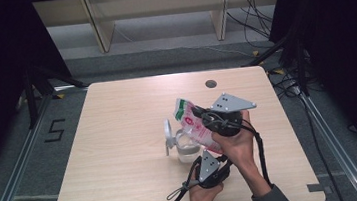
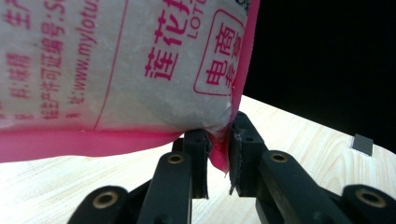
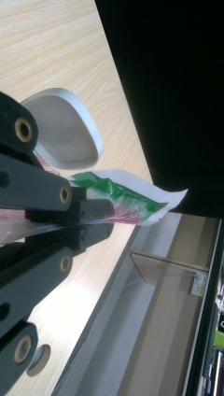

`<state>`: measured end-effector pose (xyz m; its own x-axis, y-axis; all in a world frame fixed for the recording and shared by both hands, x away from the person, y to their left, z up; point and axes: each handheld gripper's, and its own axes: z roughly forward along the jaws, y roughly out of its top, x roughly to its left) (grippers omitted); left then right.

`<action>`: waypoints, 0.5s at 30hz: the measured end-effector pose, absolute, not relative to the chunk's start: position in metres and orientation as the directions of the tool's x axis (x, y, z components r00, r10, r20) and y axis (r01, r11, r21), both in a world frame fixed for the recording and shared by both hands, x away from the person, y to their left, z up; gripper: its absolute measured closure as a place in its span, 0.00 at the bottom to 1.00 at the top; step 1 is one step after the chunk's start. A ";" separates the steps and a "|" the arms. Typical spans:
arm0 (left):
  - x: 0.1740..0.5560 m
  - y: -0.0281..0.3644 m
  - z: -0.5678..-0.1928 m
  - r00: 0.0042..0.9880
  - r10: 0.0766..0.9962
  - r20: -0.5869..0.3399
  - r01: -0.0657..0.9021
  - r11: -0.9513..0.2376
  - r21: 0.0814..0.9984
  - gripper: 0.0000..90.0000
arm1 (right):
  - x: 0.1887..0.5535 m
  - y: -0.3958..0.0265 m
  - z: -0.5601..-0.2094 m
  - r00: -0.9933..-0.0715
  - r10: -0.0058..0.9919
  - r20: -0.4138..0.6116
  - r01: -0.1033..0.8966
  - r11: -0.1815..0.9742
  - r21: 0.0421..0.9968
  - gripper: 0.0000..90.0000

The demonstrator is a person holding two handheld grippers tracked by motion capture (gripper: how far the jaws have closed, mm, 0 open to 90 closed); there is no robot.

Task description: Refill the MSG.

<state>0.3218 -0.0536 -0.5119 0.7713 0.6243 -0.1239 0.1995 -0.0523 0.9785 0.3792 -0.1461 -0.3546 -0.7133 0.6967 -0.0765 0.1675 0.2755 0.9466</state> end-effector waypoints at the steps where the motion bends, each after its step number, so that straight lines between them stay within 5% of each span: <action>1: 0.322 -0.054 -0.512 0.771 0.624 -0.127 0.198 -0.045 0.979 0.87 | 0.378 -0.146 -0.355 -0.713 0.698 -0.069 0.176 0.273 0.946 1.00; 15: 0.324 -0.054 -0.510 0.773 0.621 -0.127 0.197 -0.046 0.979 0.87 | 0.381 -0.143 -0.353 -0.711 0.697 -0.088 0.161 0.284 0.945 1.00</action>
<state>0.3239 -0.0535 -0.5100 0.7732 0.6214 -0.1267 0.1972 -0.0457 0.9793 0.3806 -0.1434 -0.3534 -0.7115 0.6972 -0.0883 0.1607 0.2836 0.9454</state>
